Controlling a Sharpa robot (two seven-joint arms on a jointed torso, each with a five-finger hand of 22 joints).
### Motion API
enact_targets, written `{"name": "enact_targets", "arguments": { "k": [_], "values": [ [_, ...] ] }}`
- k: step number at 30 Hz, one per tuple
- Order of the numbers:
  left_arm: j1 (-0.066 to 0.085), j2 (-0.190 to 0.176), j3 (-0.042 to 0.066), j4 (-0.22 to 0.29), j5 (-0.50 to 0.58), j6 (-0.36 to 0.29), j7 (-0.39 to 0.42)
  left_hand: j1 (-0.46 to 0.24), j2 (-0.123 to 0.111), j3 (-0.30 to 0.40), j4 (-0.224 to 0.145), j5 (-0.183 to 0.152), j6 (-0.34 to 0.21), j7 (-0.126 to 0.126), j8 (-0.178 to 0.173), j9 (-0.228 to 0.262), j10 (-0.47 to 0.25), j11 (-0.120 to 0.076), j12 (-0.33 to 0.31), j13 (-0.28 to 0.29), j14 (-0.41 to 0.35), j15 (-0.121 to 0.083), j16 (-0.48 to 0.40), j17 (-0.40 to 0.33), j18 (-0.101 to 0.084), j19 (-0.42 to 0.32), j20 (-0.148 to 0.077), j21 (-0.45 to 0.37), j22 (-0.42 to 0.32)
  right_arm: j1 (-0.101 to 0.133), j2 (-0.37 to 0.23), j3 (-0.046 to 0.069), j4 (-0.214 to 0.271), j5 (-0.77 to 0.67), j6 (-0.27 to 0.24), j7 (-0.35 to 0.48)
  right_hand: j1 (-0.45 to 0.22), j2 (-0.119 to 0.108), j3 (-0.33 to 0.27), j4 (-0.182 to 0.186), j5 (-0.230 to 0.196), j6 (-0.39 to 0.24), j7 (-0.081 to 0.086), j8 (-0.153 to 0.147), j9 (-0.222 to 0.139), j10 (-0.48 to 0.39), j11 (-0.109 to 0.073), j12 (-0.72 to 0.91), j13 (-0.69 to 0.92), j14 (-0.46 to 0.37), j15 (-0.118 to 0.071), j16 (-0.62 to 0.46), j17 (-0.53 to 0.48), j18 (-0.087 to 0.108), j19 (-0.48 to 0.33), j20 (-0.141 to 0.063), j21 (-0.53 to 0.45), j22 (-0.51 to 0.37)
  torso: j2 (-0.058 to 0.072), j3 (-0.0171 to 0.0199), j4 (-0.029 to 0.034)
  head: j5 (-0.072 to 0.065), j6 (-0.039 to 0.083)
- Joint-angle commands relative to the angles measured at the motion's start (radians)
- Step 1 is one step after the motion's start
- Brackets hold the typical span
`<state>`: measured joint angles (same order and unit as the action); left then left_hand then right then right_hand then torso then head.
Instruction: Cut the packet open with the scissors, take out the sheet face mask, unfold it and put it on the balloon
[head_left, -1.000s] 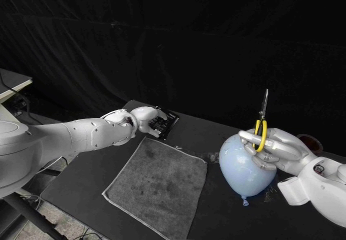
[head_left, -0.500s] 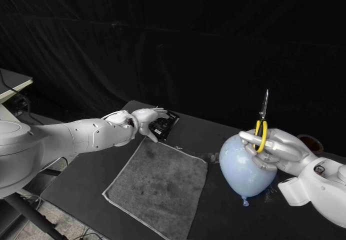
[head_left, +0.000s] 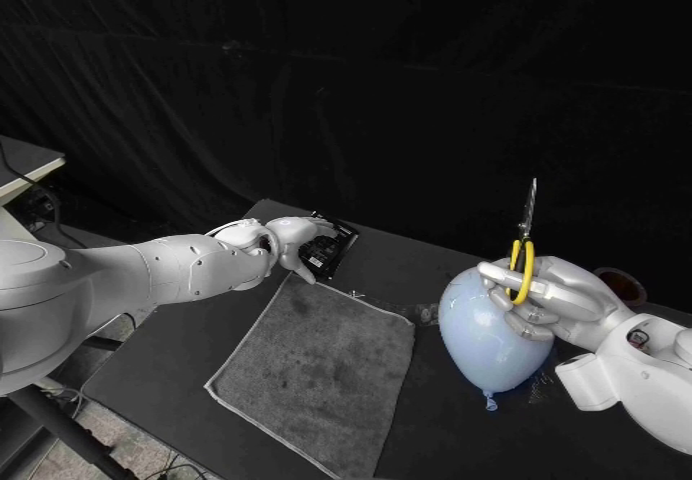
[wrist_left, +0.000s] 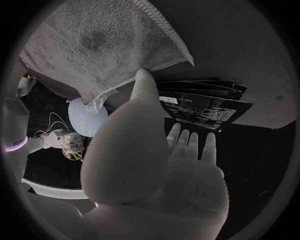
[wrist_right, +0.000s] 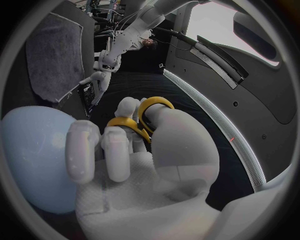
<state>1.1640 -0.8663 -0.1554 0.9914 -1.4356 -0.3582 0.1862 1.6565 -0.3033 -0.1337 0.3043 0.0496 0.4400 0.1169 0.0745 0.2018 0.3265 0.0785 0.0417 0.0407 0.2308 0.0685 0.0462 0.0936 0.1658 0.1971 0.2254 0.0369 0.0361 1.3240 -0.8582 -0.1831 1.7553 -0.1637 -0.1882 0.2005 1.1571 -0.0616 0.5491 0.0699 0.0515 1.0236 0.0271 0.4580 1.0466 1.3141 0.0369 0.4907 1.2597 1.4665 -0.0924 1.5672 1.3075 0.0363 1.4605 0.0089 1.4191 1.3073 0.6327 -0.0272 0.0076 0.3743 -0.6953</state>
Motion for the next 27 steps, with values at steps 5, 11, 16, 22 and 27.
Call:
{"name": "enact_targets", "arguments": {
  "k": [5,11,16,22,27],
  "values": [
    [-0.002,0.004,-0.002,-0.007,-0.03,0.054,-0.061,0.03,0.014,0.082,-0.004,0.005,0.055,0.02,0.021,0.019,0.057,0.021,0.008,0.003,0.044,0.015,0.015,0.013,0.015,0.028,0.003,0.014,0.006,-0.001,0.001,0.001,0.0,-0.013,0.009,0.009,0.025,0.014,0.015,-0.008,-0.001,-0.001,-0.008,-0.005,0.001,0.257,-0.086,1.08,0.311,0.104,-0.009,0.004,0.263,-0.002,0.034,0.003,-0.002,0.209,0.0,-0.0003,0.0003,0.002,-0.003],
    [-0.002,0.007,-0.002,-0.009,-0.032,0.067,-0.078,0.029,0.028,0.123,-0.004,0.004,0.077,0.028,0.03,0.026,0.088,0.029,0.008,0.004,0.067,0.021,0.02,0.019,0.016,0.04,0.002,0.02,0.009,-0.002,0.001,0.001,0.0,-0.014,0.009,0.009,0.025,0.014,0.015,-0.008,-0.001,-0.001,-0.008,-0.005,0.001,0.257,-0.086,1.08,0.311,0.104,-0.009,0.004,0.263,-0.002,0.034,0.003,-0.002,0.209,0.0,-0.0002,-0.0003,0.002,-0.004],
    [-0.002,0.007,-0.001,-0.007,-0.042,0.08,-0.115,0.034,0.037,0.189,-0.005,0.003,0.083,0.034,0.033,0.028,0.099,0.035,0.004,0.004,0.088,0.027,0.025,0.025,0.016,0.051,0.002,0.025,0.011,-0.002,0.001,0.001,0.0,-0.015,0.008,0.009,0.025,0.014,0.017,-0.009,-0.001,0.001,-0.008,-0.006,0.001,0.257,-0.086,1.08,0.311,0.104,-0.01,0.004,0.263,-0.002,0.034,0.003,-0.001,0.209,0.0,-0.0001,0.0,0.0,-0.006],
    [-0.002,0.006,0.0,-0.003,-0.05,0.093,-0.142,0.044,0.049,0.237,-0.006,0.002,0.109,0.033,0.043,0.036,0.127,0.035,0.006,0.006,0.109,0.027,0.029,0.03,0.016,0.058,0.001,0.03,0.012,-0.002,0.0,0.001,0.001,-0.017,0.008,0.009,0.024,0.014,0.017,-0.01,-0.001,0.002,-0.008,-0.006,0.001,0.257,-0.086,1.08,0.311,0.104,-0.01,0.004,0.263,-0.002,0.034,0.003,-0.002,0.209,0.0,0.0003,0.0008,-0.002,-0.007],
    [-0.002,0.005,0.001,0.0,-0.053,0.097,-0.145,0.05,0.07,0.282,-0.007,0.001,0.144,0.031,0.055,0.047,0.166,0.034,0.008,0.008,0.154,0.027,0.041,0.042,0.017,0.076,0.0,0.038,0.015,-0.002,0.0,0.001,0.001,-0.018,0.007,0.009,0.024,0.014,0.017,-0.01,-0.001,0.002,-0.008,-0.006,0.001,0.257,-0.086,1.08,0.311,0.104,-0.01,0.004,0.263,-0.002,0.034,0.003,-0.002,0.209,0.0,-0.0004,0.0004,-0.001,-0.007]
  ]
}}
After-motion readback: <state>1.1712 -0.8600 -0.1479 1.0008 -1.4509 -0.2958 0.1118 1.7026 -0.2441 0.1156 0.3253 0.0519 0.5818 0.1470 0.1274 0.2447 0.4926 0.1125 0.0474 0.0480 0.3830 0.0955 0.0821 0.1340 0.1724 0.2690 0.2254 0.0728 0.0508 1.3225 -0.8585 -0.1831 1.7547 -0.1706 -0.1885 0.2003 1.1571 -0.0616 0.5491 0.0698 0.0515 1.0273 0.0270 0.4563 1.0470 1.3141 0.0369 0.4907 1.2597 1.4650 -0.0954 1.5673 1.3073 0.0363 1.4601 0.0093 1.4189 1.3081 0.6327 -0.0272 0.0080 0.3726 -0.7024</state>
